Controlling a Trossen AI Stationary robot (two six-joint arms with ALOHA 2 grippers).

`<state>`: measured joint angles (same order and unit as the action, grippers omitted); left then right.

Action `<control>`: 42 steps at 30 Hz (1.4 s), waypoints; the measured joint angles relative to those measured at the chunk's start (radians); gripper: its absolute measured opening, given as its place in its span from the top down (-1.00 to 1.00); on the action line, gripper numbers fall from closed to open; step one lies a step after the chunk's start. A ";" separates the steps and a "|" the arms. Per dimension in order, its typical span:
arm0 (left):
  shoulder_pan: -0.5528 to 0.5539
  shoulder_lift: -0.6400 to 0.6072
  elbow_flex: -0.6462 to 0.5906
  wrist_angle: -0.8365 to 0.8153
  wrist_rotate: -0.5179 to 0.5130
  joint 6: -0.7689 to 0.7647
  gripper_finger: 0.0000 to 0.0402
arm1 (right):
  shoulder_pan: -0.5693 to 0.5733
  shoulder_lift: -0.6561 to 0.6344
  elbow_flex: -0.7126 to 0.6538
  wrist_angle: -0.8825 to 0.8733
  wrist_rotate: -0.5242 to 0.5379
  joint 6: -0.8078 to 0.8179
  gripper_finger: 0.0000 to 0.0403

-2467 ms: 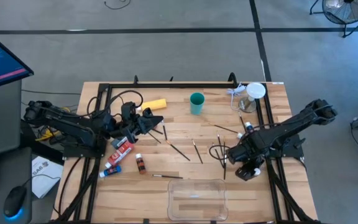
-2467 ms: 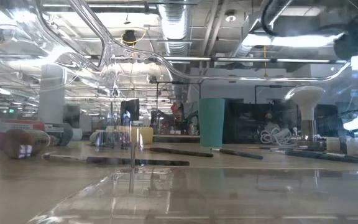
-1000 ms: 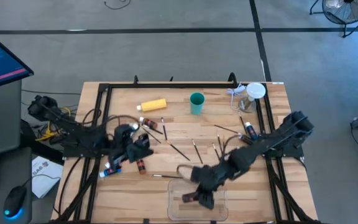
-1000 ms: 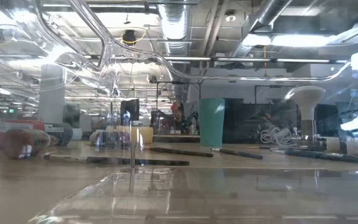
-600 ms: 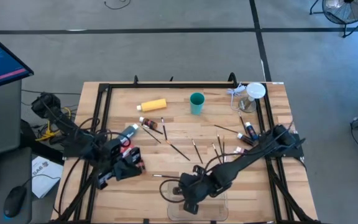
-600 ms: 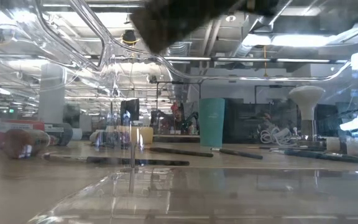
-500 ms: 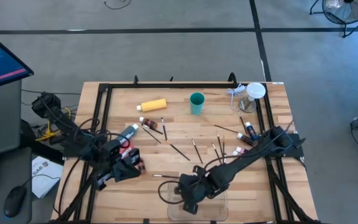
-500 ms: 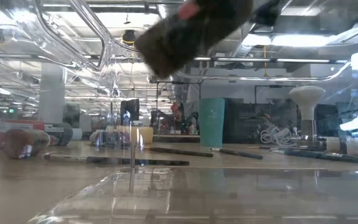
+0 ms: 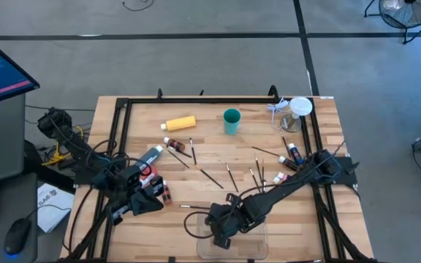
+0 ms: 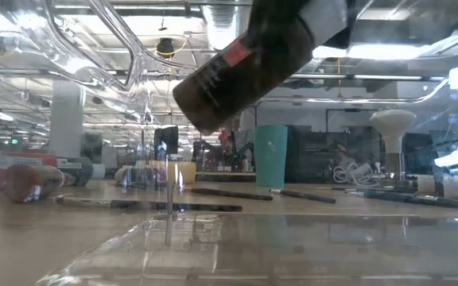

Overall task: Pick & Place Paint Supplies
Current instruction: Put the black paint bottle into the transparent bin

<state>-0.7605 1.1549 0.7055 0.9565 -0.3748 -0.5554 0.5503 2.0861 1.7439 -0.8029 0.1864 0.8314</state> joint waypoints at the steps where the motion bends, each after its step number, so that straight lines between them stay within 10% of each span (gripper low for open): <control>1: 0.000 0.000 0.000 -0.001 0.000 0.000 0.99 | 0.000 0.002 0.000 0.001 0.000 0.000 0.30; 42: -0.008 0.000 0.000 -0.006 0.000 0.021 0.99 | -0.074 0.030 -0.015 -0.073 -0.006 -0.012 0.30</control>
<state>-0.7685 1.1549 0.7055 0.9510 -0.3752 -0.5343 0.4763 2.1162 1.7287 -0.8759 0.1803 0.8196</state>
